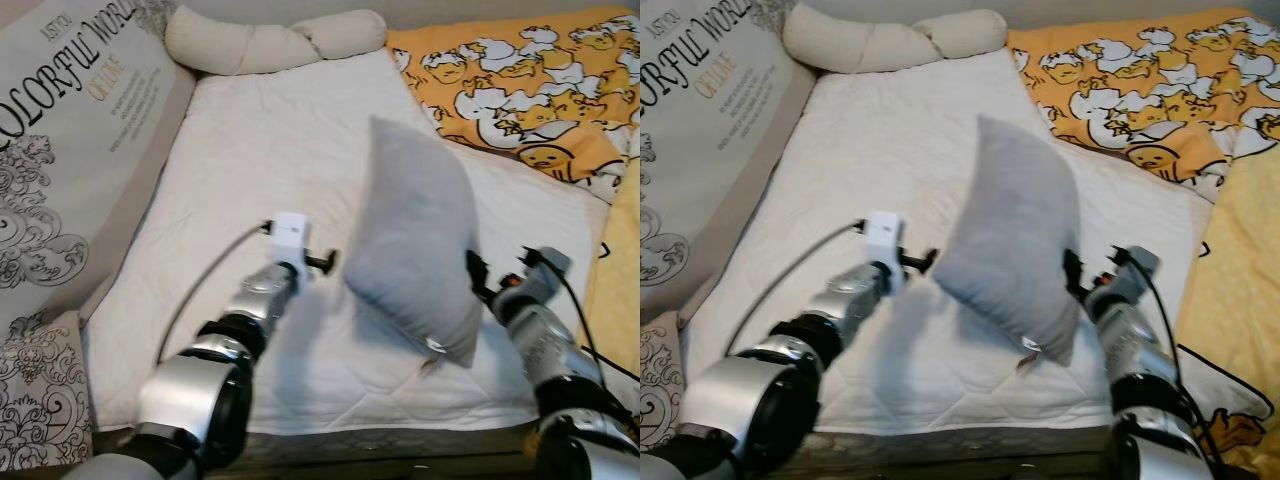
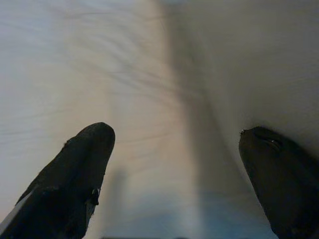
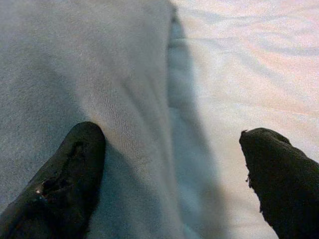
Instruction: Clean up the room
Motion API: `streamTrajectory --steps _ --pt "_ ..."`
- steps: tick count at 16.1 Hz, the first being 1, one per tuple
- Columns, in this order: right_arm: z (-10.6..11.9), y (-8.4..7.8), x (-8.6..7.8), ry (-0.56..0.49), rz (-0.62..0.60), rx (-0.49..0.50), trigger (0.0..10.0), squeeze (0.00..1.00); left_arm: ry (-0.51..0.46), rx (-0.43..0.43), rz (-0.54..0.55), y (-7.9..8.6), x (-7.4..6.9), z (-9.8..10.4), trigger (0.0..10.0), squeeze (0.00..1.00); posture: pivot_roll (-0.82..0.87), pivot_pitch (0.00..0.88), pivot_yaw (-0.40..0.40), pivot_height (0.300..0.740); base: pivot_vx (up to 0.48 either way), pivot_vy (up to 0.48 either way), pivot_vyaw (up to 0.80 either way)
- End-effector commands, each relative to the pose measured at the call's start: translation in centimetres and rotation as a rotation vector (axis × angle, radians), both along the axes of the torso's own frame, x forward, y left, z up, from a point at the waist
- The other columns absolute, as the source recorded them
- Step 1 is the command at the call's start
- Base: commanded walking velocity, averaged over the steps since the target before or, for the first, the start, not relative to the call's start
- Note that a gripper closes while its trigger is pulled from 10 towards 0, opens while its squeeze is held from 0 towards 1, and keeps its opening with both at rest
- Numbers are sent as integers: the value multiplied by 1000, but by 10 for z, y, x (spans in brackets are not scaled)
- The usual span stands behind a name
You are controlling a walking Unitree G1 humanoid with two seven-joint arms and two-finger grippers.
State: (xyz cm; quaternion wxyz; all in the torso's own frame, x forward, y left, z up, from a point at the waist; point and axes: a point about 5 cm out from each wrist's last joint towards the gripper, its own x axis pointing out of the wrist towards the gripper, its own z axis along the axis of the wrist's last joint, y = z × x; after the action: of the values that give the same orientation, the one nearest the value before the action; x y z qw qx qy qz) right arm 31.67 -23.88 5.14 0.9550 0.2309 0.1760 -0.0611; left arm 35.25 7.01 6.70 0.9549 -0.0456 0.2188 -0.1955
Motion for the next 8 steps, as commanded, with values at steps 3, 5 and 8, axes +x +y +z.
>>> streamTrajectory --steps 3,5,8 --pt "-2 39 12 14 198 44 10000 1000 26 -145 -117 -19 -6 2 10000 0 -238 0 136 740 0 0 0" --pt "2 57 16 -5 315 59 10000 216 26 -230 -134 -26 -4 9 10000 0 -220 0 125 740 0 0 0" --pt "10 85 21 -44 468 86 10000 0 5 -396 -235 -37 -1 25 10000 0 -186 0 106 740 0 0 0"
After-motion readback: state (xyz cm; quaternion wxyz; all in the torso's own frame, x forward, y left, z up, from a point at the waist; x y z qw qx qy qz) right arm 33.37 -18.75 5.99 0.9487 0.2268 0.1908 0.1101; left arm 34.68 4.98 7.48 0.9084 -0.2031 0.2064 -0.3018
